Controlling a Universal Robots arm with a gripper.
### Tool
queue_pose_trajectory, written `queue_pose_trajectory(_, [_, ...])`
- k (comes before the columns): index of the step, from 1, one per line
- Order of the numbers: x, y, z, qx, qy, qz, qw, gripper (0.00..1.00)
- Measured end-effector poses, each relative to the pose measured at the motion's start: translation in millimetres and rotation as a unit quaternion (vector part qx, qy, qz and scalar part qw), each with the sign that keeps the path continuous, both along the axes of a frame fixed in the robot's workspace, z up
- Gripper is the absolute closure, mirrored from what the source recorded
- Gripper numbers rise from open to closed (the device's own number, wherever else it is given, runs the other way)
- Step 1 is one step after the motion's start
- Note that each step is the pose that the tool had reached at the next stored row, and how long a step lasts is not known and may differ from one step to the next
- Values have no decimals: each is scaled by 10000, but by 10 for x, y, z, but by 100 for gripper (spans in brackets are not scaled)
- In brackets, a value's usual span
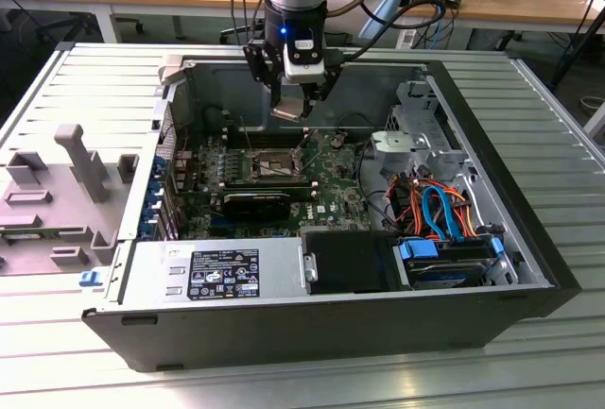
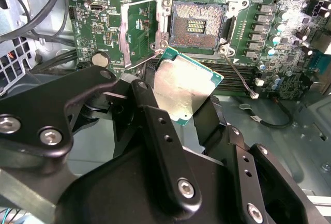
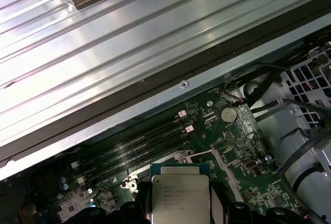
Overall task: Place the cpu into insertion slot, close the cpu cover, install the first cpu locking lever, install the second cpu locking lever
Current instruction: 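Place the cpu into insertion slot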
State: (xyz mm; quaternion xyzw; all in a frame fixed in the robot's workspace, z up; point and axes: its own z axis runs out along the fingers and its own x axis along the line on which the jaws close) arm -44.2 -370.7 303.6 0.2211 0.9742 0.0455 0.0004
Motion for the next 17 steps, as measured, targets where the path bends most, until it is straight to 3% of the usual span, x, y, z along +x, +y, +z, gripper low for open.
queue_pose_trajectory(17, [0,0,-2,0,0,-90,10000,46])
